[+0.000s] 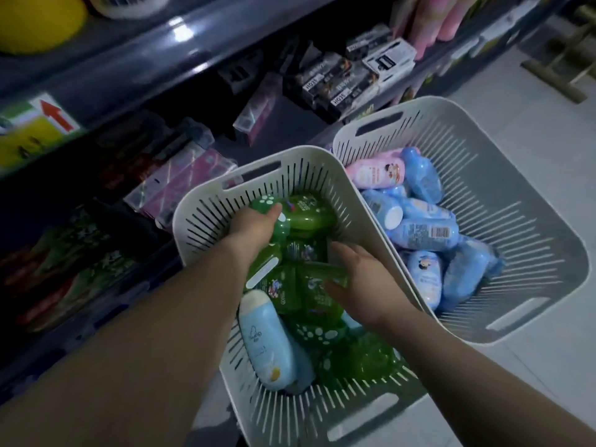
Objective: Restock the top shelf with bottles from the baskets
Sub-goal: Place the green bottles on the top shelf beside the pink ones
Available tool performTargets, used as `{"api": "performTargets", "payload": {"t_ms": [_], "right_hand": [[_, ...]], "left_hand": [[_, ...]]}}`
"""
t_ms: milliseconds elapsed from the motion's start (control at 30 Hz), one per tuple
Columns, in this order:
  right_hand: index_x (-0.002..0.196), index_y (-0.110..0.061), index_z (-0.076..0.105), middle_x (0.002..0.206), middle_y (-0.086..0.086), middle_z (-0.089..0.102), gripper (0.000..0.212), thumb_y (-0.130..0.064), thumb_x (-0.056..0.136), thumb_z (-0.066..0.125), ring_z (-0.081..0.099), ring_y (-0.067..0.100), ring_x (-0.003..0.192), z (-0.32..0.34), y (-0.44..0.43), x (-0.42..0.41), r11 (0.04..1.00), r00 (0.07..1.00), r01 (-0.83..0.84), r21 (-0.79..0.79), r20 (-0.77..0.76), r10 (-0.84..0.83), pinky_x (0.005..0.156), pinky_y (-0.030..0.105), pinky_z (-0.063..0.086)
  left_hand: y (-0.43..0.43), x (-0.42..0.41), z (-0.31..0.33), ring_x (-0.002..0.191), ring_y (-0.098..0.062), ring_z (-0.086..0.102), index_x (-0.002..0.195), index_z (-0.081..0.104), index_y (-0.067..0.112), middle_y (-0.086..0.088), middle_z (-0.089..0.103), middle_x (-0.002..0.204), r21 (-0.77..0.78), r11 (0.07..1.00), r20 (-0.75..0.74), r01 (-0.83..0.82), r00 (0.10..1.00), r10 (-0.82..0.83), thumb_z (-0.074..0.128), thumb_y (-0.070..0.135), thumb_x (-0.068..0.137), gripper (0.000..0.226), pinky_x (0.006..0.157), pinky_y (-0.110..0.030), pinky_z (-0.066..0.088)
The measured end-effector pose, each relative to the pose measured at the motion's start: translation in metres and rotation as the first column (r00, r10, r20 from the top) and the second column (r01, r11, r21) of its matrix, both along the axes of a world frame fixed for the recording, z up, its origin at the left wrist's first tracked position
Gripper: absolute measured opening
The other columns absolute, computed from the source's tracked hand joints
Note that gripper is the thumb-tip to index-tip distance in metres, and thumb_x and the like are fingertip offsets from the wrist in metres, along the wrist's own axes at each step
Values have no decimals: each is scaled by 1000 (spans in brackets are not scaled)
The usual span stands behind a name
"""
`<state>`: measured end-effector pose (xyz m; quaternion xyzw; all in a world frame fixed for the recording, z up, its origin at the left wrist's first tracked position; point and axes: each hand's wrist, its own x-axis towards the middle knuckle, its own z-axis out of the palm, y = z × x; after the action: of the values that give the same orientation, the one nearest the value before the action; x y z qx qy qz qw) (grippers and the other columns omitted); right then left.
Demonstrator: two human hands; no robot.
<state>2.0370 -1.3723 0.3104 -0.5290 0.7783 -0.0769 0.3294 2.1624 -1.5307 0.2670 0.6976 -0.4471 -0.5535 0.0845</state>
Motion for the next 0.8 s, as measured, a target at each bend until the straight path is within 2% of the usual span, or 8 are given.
{"api": "performTargets", "payload": {"t_ms": [100, 167, 233, 300, 400, 533, 633, 800], "right_hand": [[146, -13, 36, 146, 7, 41, 69, -28, 86, 65, 41, 24, 133, -9, 3, 2, 999, 999, 35, 28, 9, -35, 109, 28, 33], [146, -12, 36, 147, 8, 40, 68, -27, 86, 66, 41, 24, 132, -9, 6, 4, 996, 997, 69, 50, 16, -70, 108, 28, 32], [145, -13, 38, 147, 8, 40, 67, -26, 86, 66, 43, 25, 131, -6, 10, 5, 993, 995, 92, 68, 19, -93, 106, 26, 32], [144, -12, 40, 145, 9, 42, 65, -25, 86, 67, 45, 26, 129, -3, 14, 7, 992, 994, 105, 71, 22, -107, 105, 27, 33], [144, -13, 38, 141, 12, 43, 69, -25, 84, 69, 47, 30, 126, -3, 21, 11, 986, 991, 127, 109, 31, -131, 105, 32, 37], [140, -10, 32, 133, 17, 44, 77, -26, 77, 74, 48, 34, 121, -11, 26, 18, 955, 966, 236, 181, 58, -250, 104, 37, 40], [136, -7, 34, 132, 17, 47, 83, -27, 70, 82, 49, 33, 120, -25, 29, 25, 927, 933, 333, 173, 81, -350, 104, 38, 41], [124, -8, 47, 117, 8, 59, 78, -27, 61, 88, 59, 27, 108, -41, 27, 28, 841, 826, 503, 198, 175, -535, 91, 36, 50]], "left_hand": [[-3, -8, -4, 90, -29, 67, 124, 54, 3, -9, 63, 108, 35, 997, -80, -66, 994, 69, 71, 40, 83, 58, 82, -40, 58], [1, -5, 3, 92, -28, 67, 118, 57, 4, -11, 64, 111, 70, 994, -163, -88, 982, 99, 72, 26, 84, 43, 71, -36, 59], [9, 4, 11, 92, -27, 68, 105, 60, 9, -11, 67, 108, 29, 996, -198, -79, 977, 83, 73, 18, 83, 27, 69, -35, 59], [20, 16, 22, 87, -21, 68, 103, 58, 15, -5, 68, 102, -85, 995, -170, -47, 985, 32, 76, 20, 80, 30, 73, -34, 58], [35, 34, 46, 81, -8, 61, 111, 48, 22, 9, 60, 95, -295, 955, -107, 23, 993, -57, 79, 19, 77, 46, 69, -24, 52], [50, 57, 68, 94, -14, 65, 106, 49, 39, 13, 62, 101, -455, 888, -118, 74, 983, -142, 82, 15, 70, 55, 88, -36, 54], [58, 72, 76, 96, -13, 66, 98, 48, 56, 10, 64, 107, -529, 842, -94, 103, 979, -179, 80, 29, 62, 56, 87, -42, 55], [70, 86, 82, 99, -16, 65, 112, 49, 43, 9, 64, 111, -582, 806, -79, 110, 978, -191, 77, 35, 63, 57, 86, -44, 55]]}}
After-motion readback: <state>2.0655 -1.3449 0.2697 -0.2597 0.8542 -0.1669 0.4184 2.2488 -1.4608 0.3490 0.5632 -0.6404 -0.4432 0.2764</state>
